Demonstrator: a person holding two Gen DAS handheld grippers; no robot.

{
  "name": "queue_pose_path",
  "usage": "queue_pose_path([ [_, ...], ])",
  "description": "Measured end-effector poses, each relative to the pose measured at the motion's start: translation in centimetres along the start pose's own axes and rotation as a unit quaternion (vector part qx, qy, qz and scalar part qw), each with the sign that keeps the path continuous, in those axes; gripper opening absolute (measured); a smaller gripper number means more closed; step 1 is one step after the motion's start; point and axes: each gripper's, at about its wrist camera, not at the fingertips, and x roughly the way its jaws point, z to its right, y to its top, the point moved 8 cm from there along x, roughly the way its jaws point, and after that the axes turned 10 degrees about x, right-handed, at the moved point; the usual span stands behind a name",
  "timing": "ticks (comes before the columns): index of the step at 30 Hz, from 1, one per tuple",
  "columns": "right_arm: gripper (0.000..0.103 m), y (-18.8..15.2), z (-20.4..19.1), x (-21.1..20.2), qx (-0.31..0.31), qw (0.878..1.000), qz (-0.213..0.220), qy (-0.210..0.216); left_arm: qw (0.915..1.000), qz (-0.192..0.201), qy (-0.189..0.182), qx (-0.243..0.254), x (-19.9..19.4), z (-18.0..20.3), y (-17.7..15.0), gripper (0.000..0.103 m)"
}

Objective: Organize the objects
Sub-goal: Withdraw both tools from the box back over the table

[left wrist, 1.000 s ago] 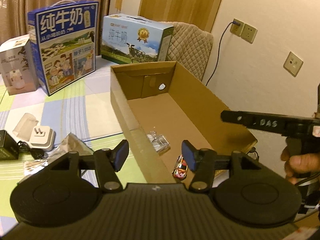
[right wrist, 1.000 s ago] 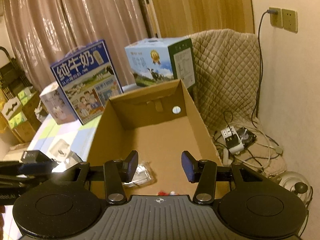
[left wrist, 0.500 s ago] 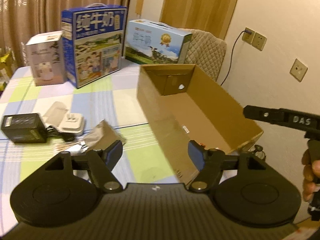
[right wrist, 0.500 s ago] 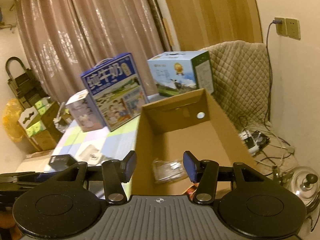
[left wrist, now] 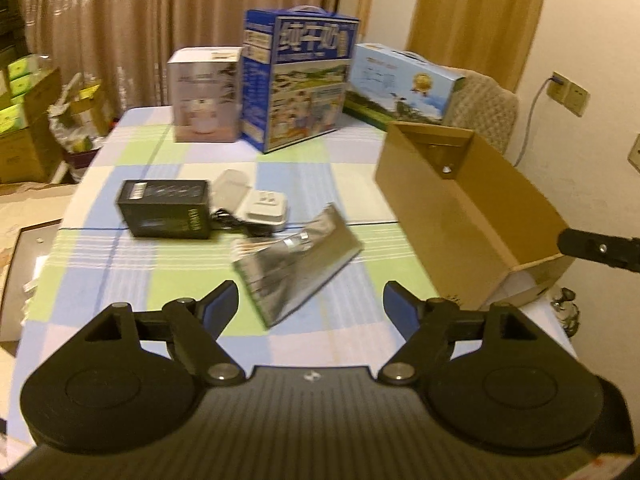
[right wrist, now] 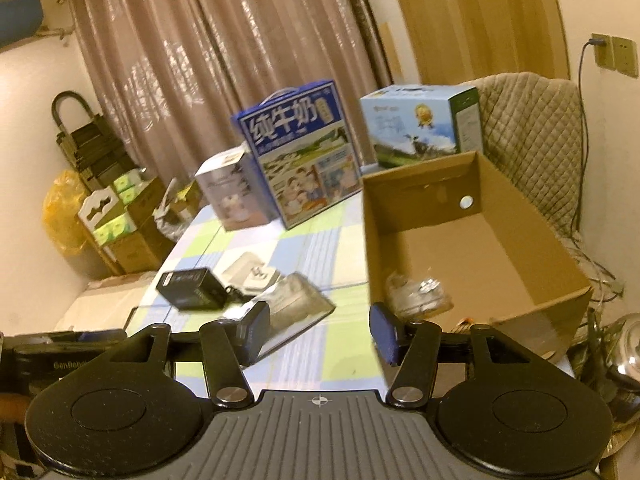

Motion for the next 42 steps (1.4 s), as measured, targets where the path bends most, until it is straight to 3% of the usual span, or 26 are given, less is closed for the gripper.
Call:
queue_pose_path([
  [11, 0.059, -2.7, -2.1, 0.9, -0.011, 1.000, -0.028, 0.007, 0.9996, -0.010, 0.023, -0.015, -1.2, -3.1, -2.4, 0.084],
  [29, 0.068, -4.3, -2.2, 2.5, -0.005, 0.999, -0.052, 0.006, 0.9991, -0.023, 0.024, -0.027, -0.2, -3.9, -4.1, 0.086],
  [42, 0.078, -5.4, -4.0, 6.6, -0.001, 0.997, -0.077, 0.009, 0.9985, -0.031, 0.039, -0.022, 1.1, -6.5, -4.1, 0.089],
])
